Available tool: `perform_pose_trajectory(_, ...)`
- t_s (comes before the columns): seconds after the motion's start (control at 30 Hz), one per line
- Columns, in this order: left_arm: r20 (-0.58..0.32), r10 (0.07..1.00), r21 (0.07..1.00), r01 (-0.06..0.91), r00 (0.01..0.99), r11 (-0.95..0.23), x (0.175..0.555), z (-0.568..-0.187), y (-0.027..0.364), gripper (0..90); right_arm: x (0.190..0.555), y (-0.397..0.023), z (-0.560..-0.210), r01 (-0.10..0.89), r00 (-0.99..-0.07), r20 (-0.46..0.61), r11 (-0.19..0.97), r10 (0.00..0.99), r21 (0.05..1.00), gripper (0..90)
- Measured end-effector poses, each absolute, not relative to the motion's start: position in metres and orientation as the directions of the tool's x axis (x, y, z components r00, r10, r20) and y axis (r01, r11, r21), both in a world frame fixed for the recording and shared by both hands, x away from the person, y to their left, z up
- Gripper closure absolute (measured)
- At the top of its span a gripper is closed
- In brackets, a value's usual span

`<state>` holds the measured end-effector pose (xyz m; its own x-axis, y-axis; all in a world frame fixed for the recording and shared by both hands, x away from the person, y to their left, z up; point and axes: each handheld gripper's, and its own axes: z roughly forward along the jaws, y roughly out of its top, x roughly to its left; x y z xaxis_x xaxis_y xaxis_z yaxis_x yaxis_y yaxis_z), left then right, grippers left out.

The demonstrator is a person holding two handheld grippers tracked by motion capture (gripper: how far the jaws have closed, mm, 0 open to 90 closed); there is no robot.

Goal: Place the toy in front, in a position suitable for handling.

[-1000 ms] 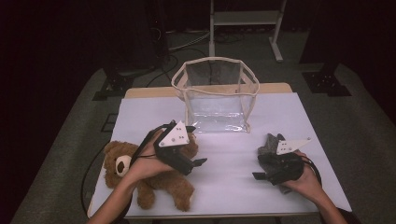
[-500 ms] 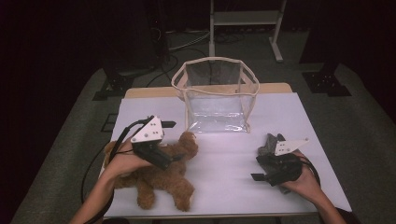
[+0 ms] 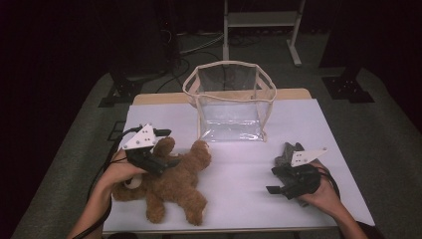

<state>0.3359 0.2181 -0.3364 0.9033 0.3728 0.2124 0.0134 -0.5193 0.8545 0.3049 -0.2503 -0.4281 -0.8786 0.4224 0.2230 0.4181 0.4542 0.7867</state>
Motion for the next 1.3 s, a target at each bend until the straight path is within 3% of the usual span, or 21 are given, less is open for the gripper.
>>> perform_pose_trajectory(0.27, 0.189, 0.377, 0.856, 0.036, 0.907, -0.516, 0.346, -0.341, 0.234, 13.6, 0.302, -0.232, -0.422, 0.387, -0.902, 0.220, 0.466, 0.373, 0.796, 22.5)
perform_pose_trajectory(0.6, 0.207, 0.371, 0.802, 0.060, 0.905, -0.595, 0.360, -0.342, 0.239, 25.4, 0.301, -0.170, -0.412, 0.297, -0.952, 0.205, 0.514, 0.228, 0.805, 22.4)
perform_pose_trajectory(0.97, 0.215, 0.349, 0.768, 0.063, 0.912, -0.638, 0.363, -0.350, 0.241, 64.6, 0.299, -0.098, -0.410, 0.210, -0.977, 0.196, 0.547, 0.085, 0.811, 22.4)
perform_pose_trajectory(1.1, 0.224, 0.337, 0.759, 0.053, 0.914, -0.649, 0.362, -0.349, 0.240, 71.7, 0.301, -0.080, -0.418, 0.213, -0.975, 0.214, 0.559, 0.064, 0.802, 22.4)
perform_pose_trajectory(1.3, 0.226, 0.332, 0.761, 0.047, 0.916, -0.647, 0.361, -0.347, 0.240, 74.0, 0.302, -0.057, -0.426, 0.210, -0.972, 0.234, 0.574, 0.033, 0.792, 23.3)
